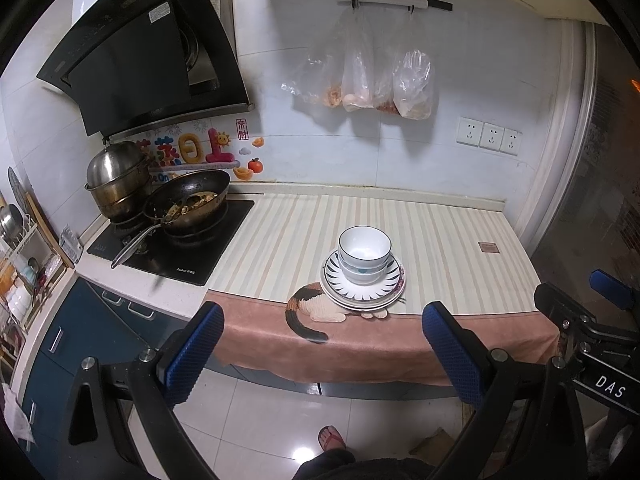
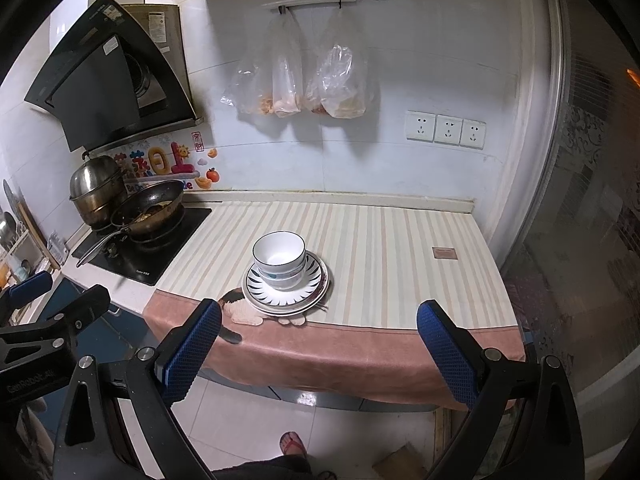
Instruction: Organize plates and bowls
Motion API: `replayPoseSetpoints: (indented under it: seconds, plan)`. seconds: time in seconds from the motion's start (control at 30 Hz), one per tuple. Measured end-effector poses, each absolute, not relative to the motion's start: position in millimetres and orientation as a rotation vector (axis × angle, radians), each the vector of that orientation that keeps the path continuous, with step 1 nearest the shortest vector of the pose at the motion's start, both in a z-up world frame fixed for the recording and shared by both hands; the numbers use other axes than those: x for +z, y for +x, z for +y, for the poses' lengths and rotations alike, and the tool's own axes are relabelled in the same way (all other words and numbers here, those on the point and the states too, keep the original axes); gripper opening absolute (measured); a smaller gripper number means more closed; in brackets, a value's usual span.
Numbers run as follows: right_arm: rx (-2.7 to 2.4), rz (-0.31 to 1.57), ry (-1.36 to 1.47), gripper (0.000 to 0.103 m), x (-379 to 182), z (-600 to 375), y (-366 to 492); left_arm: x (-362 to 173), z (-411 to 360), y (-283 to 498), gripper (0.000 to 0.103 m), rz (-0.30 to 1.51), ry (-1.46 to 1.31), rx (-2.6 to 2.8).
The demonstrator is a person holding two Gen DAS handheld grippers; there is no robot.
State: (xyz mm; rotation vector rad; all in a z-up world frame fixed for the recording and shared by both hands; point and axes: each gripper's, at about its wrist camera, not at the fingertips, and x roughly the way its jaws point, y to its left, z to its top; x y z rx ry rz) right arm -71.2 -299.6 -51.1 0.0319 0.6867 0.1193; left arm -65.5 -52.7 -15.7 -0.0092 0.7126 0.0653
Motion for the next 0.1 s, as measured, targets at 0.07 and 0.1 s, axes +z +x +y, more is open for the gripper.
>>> replayPoseSetpoints:
  seconds: [0.07,0.1]
  plan:
    - [0.121,0.686,0.030,0.100,-51.1,-300.6,-71.2,-15.5,-52.8,-65.5,0.102,0.712,-0.011,0.066]
    - [0.121,0.685,0.030,0.100,-50.8,-300.2,-72.1,-15.6,-52.6,-65.2,0.102,0.714,-0.010,0.063]
